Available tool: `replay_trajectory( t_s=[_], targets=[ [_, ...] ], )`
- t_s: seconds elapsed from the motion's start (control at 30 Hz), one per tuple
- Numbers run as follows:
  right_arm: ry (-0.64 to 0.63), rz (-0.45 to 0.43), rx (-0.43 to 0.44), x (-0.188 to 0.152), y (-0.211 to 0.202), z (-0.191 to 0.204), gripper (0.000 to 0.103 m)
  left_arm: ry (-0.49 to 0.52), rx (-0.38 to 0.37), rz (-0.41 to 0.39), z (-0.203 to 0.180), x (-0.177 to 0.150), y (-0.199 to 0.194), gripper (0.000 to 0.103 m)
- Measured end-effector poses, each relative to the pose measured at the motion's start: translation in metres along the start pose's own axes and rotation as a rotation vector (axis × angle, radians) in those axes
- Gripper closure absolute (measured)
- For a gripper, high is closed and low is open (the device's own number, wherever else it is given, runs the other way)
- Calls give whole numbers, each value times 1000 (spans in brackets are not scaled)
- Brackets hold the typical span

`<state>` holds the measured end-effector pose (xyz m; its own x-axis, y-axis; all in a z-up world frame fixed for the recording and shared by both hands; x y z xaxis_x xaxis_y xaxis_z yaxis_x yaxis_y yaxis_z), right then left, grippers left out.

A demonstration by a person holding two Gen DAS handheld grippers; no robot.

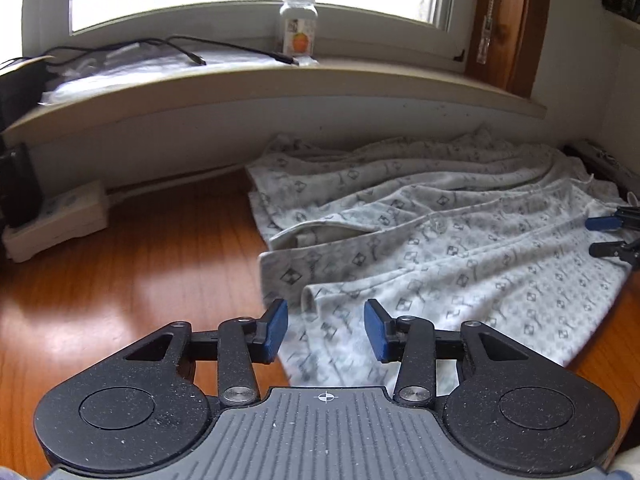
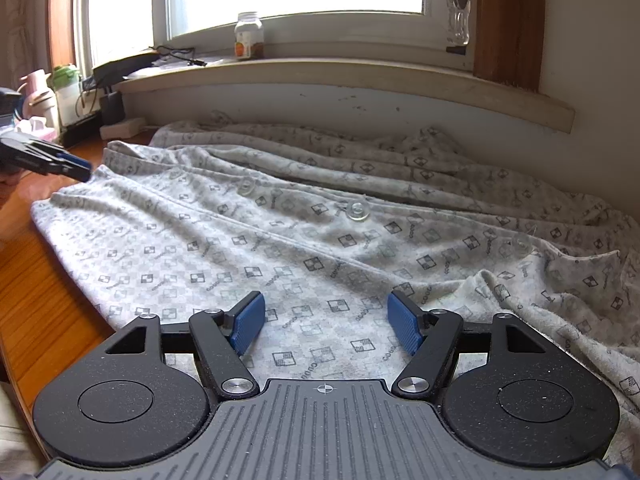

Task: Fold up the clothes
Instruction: 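Open both grippers and move them over the flattened garment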

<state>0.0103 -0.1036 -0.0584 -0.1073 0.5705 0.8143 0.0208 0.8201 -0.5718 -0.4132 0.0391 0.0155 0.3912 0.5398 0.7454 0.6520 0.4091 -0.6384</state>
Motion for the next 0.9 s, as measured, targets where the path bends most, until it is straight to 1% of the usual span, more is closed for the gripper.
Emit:
replay_trajectory(
  t_s=[0.03, 0.07, 0.1, 0.13, 0.23, 0.3, 0.33, 0.4, 0.43, 0.47, 0.5, 0.53, 0.57, 0.67, 0.7, 0.77, 0.8, 0.9],
  targets=[
    [0, 0, 0, 0, 0, 0, 36, 13, -3, -3, -1, 1, 3, 69],
    [0, 0, 0, 0, 0, 0, 36, 26, -7, -6, -3, 2, 5, 93],
    [1, 0, 0, 0, -1, 0, 36, 31, 3, -25, -3, 3, 4, 100],
    [1, -1, 0, 0, -1, 0, 36, 36, 13, -45, -4, 5, 2, 100],
    [3, -1, 0, 0, -1, 0, 35, -17, 30, -169, -1, 11, -20, 100],
    [2, 0, 0, 0, 0, -1, 35, 8, 59, -136, -3, 11, -17, 99],
    [3, 0, 0, 0, 0, -1, 35, 24, 76, -114, -5, 9, -13, 95],
    [3, -1, 0, 0, 0, -1, 35, 36, 132, -84, -3, 7, -8, 89],
    [3, -1, 0, 0, 0, -1, 35, 41, 161, -90, -2, 8, -7, 81],
    [3, -1, 0, 0, 0, -1, 35, 37, 181, -103, -2, 10, -7, 68],
    [3, -1, 0, 0, 0, -1, 35, 31, 185, -123, -3, 13, -7, 61],
    [3, -1, 0, 1, 0, -1, 35, 31, 173, -143, -7, 17, -8, 44],
    [3, -1, 0, 1, 0, -1, 35, 32, 160, -163, -11, 20, -9, 33],
    [3, -1, 0, 1, 0, -1, 35, 96, 118, -195, -41, 37, 4, 26],
    [2, -1, 1, 1, 0, -1, 35, 121, 106, -199, -52, 43, 11, 25],
    [2, 0, 1, 1, 0, -1, 35, 170, 59, -197, -75, 52, 32, 25],
    [2, 0, 1, 1, 0, -1, 35, 195, 32, -189, -86, 56, 44, 25],
    [2, 1, 2, 1, 0, -1, 35, 225, -38, -138, -107, 60, 80, 24]
  ],
)
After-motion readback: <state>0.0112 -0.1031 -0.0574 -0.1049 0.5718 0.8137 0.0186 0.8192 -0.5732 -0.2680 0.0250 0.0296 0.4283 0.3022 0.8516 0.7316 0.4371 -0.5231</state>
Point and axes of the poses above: each gripper's, at about its wrist camera, not at the fingertips, and y roughly the way its jaws point, z to its left, x to its top, the point moved 4 cm from there along y, roughly the way its jaws point, and after that the axes turned 11 degrees about -x, right-handed, at the moved point
